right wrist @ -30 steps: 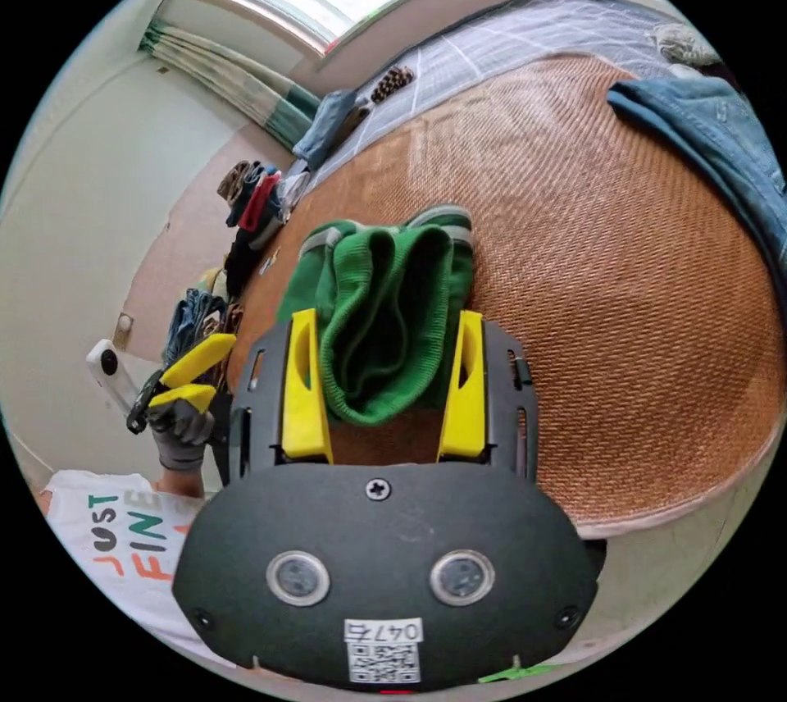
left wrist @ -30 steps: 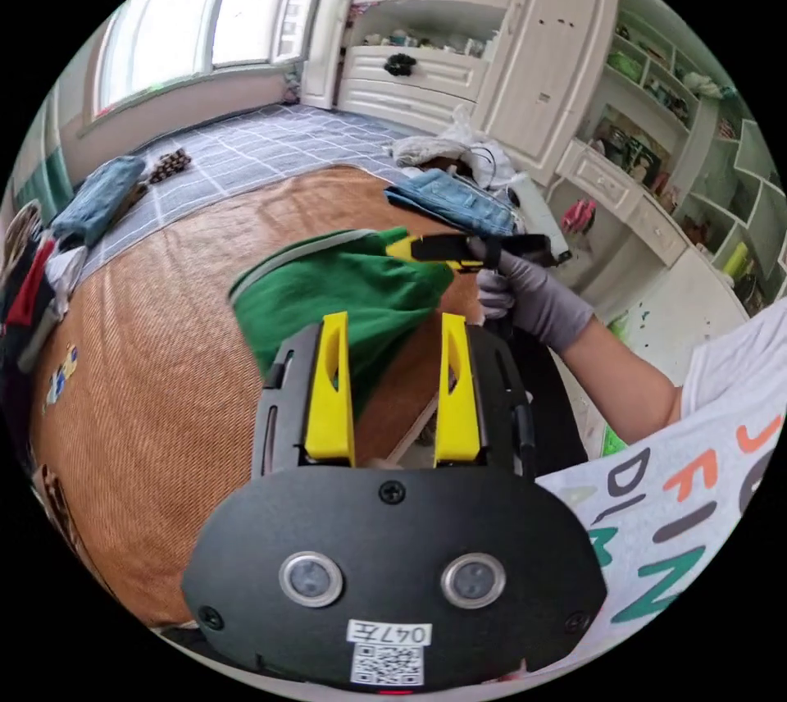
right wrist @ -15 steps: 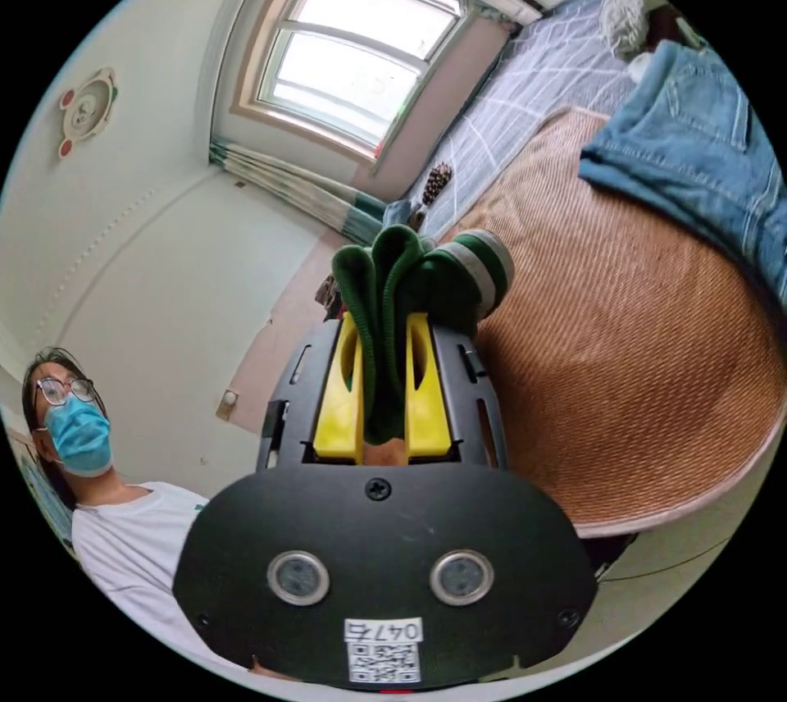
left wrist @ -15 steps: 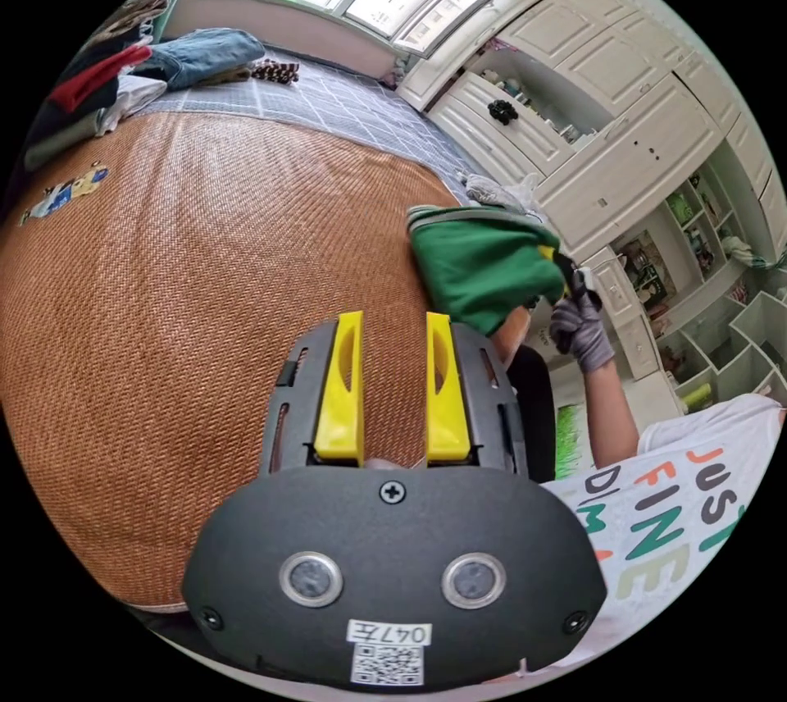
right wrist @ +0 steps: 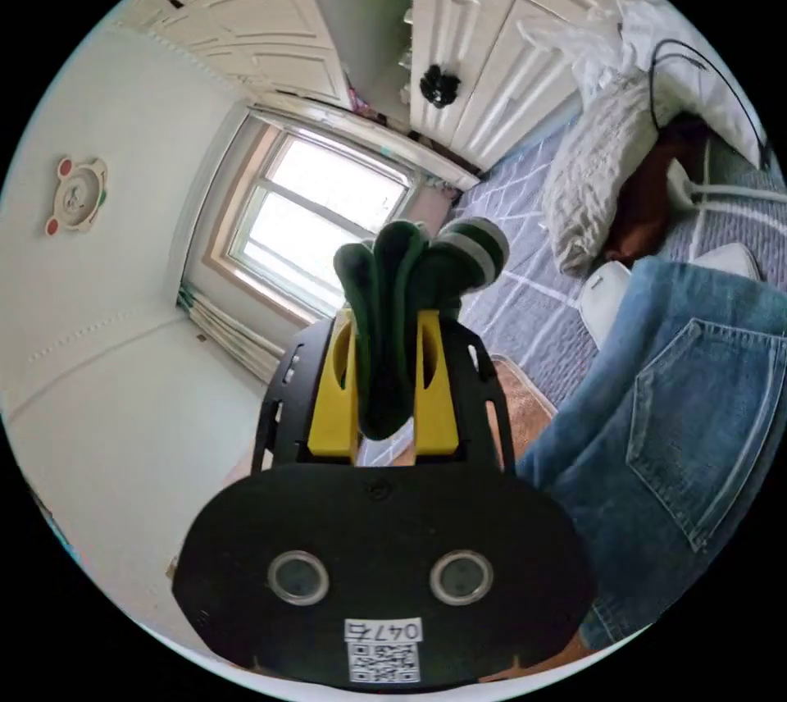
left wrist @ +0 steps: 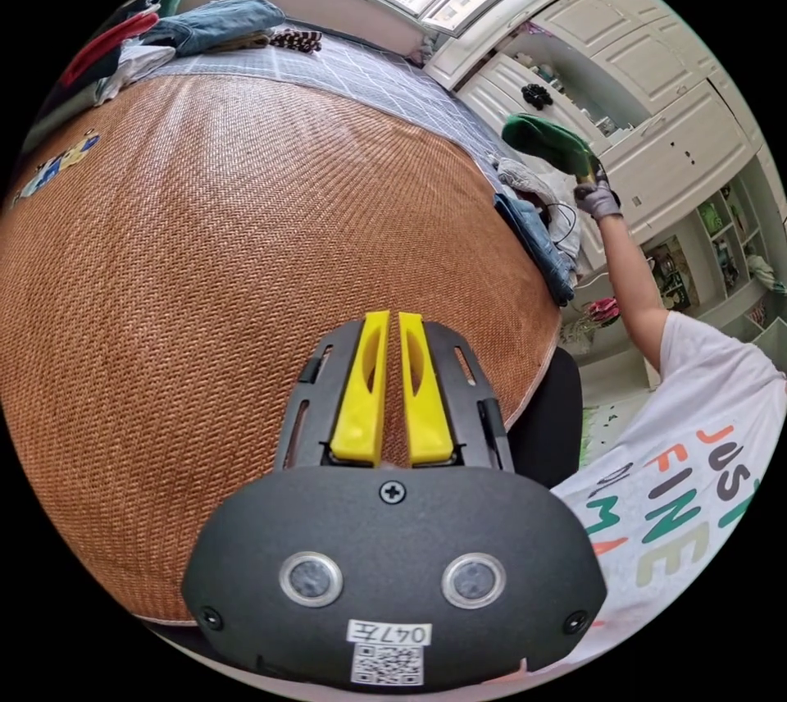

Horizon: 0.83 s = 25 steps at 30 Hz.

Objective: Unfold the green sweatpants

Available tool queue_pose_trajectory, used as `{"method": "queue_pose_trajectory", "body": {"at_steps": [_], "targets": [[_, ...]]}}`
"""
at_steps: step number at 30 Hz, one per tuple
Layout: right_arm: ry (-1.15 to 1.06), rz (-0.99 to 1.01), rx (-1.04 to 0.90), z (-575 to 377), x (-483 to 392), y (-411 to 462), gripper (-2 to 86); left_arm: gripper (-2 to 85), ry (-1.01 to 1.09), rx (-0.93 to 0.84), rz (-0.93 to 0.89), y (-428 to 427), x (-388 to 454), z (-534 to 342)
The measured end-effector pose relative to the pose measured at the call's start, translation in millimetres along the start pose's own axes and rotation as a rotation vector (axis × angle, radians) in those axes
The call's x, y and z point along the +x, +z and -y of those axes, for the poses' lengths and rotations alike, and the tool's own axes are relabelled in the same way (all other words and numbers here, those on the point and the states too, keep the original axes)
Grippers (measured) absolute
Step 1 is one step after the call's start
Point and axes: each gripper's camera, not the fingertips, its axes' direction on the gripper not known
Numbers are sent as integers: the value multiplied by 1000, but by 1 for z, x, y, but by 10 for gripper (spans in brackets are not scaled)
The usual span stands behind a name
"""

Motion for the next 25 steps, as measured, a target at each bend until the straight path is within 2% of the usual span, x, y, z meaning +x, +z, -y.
{"method": "queue_pose_trajectory", "body": {"at_steps": [3, 7, 9, 12, 15, 20, 22, 25], "targets": [[248, -87, -89, -32, 72, 19, 163, -8, -13, 2, 0, -3, -7, -9], [207, 31, -121, -96, 74, 1, 105, -10, -24, 4, -15, -8, -13, -22], [39, 127, -205, -135, 29, -15, 41, -10, -12, 3, -3, -10, -9, -27], [-179, 191, -350, -197, -52, -32, 0, -10, 14, 4, 30, -13, 2, -36], [-364, 121, -526, -278, -134, -32, -10, -10, 63, 12, 85, -16, 23, -46], [-583, 48, -709, -398, -241, -12, -12, -10, 169, -42, 183, -21, 70, -58], [-687, 15, -740, -432, -278, -5, -11, -10, 201, -55, 195, -32, 98, -68], [-904, -106, -752, -479, -334, 4, -7, -10, 245, 20, 181, -66, 130, -93]]}}
